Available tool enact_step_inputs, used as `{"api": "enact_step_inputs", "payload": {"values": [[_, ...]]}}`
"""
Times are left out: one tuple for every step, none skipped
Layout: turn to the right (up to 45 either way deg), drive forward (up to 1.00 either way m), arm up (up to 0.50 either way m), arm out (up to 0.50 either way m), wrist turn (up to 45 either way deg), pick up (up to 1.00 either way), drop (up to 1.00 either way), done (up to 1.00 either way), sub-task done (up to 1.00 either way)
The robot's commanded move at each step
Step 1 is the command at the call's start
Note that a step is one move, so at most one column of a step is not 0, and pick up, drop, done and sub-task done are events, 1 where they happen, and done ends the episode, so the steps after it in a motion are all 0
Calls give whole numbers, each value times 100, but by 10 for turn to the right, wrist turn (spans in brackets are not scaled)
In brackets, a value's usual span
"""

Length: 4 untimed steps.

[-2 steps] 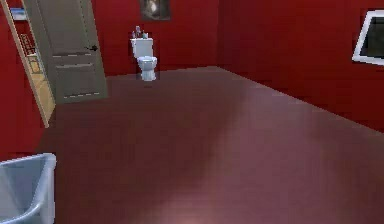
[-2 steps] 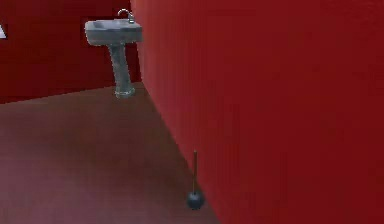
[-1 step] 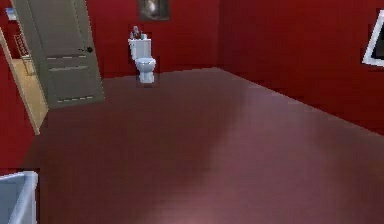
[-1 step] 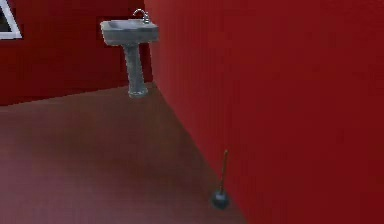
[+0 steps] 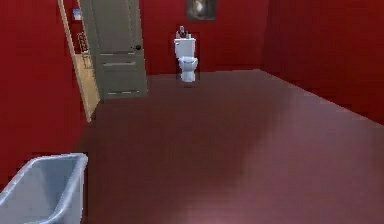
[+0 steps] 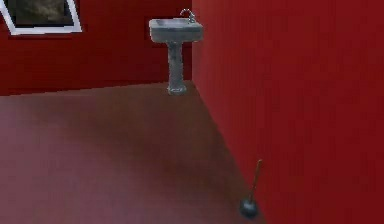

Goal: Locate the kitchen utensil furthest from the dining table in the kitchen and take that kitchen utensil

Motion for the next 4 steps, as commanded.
{"api": "enact_step_inputs", "payload": {"values": [[0, 40, 0, 0, 0, 0, 0, 0, 0], [-90, 0, 0, 0, 0, 0, 0, 0, 0], [0, 100, 0, 0, 0, 0, 0, 0, 0], [0, 35, 0, 0, 0, 0, 0, 0, 0]]}}
